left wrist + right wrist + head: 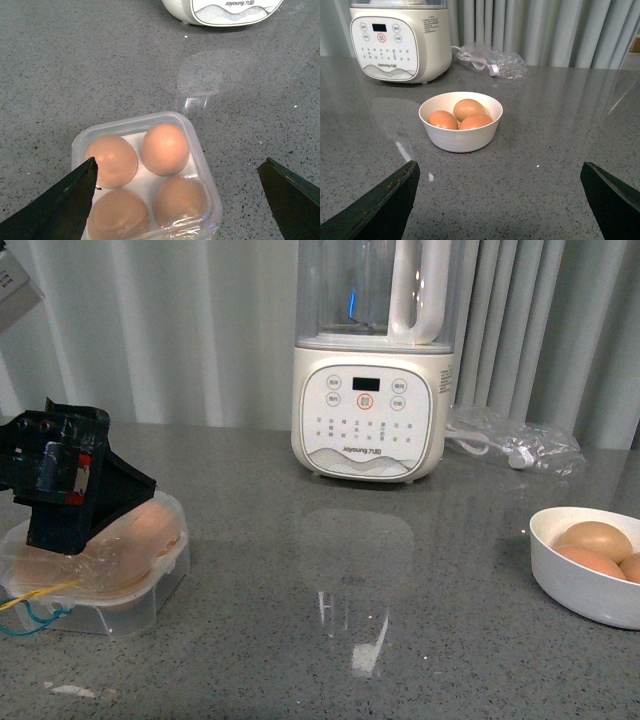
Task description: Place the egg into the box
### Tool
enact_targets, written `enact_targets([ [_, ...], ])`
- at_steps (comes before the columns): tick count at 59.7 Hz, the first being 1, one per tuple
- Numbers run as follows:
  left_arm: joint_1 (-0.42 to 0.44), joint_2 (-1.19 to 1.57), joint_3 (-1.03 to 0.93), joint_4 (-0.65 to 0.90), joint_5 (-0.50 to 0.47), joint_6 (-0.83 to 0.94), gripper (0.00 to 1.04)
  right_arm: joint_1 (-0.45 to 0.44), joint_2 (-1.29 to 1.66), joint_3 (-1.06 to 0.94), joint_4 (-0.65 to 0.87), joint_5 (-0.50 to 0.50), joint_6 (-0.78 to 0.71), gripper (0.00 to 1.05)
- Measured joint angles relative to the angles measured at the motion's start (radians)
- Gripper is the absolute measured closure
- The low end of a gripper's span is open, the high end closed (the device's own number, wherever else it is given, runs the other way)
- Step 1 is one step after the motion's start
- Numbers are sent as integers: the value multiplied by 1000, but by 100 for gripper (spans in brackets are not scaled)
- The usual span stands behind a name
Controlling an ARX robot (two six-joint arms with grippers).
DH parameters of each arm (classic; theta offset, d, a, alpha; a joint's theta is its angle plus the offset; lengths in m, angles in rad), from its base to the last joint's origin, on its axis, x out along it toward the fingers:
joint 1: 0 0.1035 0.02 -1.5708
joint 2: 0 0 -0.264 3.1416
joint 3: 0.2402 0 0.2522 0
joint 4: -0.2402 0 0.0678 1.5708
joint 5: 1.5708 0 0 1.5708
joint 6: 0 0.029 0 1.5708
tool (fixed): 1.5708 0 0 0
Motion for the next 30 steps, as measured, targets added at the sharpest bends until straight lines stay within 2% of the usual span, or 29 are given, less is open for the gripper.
enact_targets([
  [21, 67, -230, 1, -118, -70, 57, 7, 0, 0, 0, 0, 0, 0, 7],
  [30, 100, -360, -67, -166, -50, 121, 7, 0, 0, 0, 0, 0, 0, 7],
])
